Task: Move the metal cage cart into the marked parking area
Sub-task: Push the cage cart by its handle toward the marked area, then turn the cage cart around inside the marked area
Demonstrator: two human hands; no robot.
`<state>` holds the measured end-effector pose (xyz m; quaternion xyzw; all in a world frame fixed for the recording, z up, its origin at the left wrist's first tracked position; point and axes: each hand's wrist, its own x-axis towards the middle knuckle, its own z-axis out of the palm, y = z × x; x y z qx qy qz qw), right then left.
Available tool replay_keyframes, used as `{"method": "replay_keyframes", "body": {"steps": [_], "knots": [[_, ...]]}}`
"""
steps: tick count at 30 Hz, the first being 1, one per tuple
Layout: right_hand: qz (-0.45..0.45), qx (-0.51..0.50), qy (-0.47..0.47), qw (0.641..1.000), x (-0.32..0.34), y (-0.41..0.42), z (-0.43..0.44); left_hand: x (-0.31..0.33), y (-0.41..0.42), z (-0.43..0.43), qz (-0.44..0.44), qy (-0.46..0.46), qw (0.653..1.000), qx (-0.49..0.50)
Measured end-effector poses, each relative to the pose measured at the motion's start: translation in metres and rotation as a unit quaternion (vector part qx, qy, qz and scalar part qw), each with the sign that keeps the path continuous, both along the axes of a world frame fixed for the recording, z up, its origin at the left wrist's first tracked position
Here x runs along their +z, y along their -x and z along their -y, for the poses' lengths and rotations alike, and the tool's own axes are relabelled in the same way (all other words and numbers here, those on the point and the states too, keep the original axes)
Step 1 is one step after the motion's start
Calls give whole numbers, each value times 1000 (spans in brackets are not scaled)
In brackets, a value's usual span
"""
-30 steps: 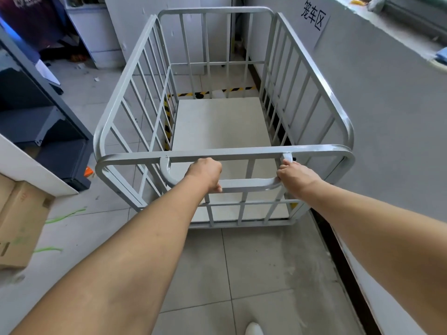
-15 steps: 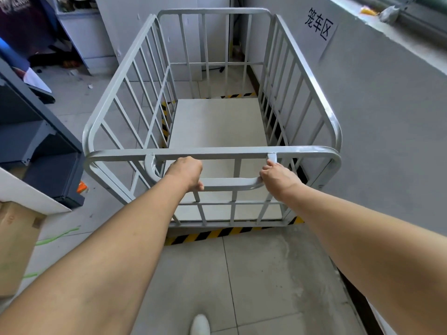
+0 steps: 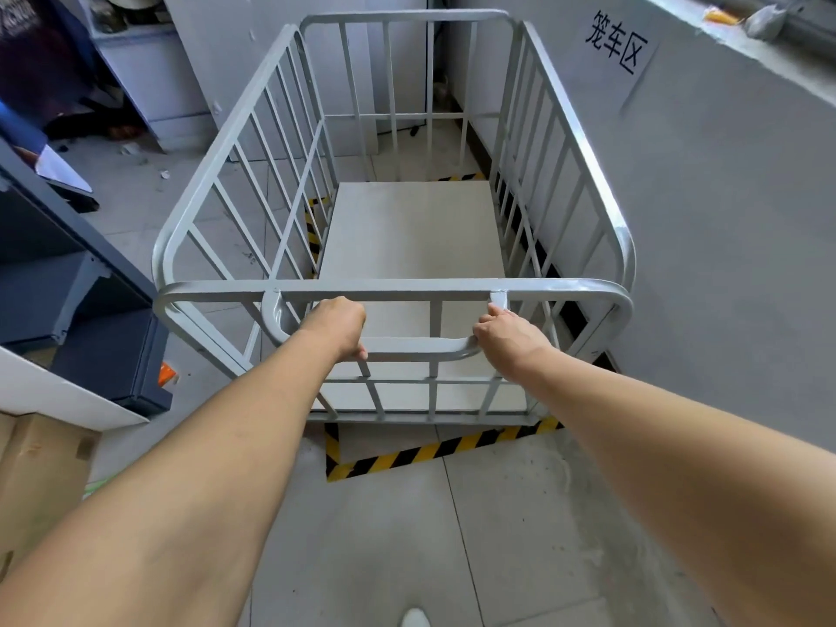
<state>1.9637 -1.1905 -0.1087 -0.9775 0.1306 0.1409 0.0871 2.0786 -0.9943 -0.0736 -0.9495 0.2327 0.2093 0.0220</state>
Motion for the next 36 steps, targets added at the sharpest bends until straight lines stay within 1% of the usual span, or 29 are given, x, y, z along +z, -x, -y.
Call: {"method": "replay_keyframes", "body": {"steps": [4, 16, 19, 21, 22, 24, 26, 31, 36], "knots": [[6, 9, -13, 1000, -3, -16, -18, 1, -12, -20, 8, 0, 1000, 16], [2, 44, 31, 999, -4, -35, -47, -2, -29, -49, 11, -6, 1000, 15], [-33, 65, 27, 997, 2, -35, -43, 2, -27, -45, 13, -36, 999, -17], [-55, 89, -5, 994, 8, -33, -38, 5, -26, -40, 12, -64, 997, -40], [-52, 91, -23, 994, 12, -32, -35, 7, -25, -37, 13, -78, 996, -48], [-18, 66, -38, 997, 19, -25, -26, 10, -20, -26, 14, -85, 995, -59], [11, 26, -26, 999, 25, -16, -15, 14, -12, -10, 20, -63, 995, -70], [31, -45, -8, 998, 50, 9, 31, 27, 15, 45, 37, -3, 995, -95], [32, -63, -4, 997, 69, 36, 90, 36, 43, 112, 43, 1, 991, -130]]}}
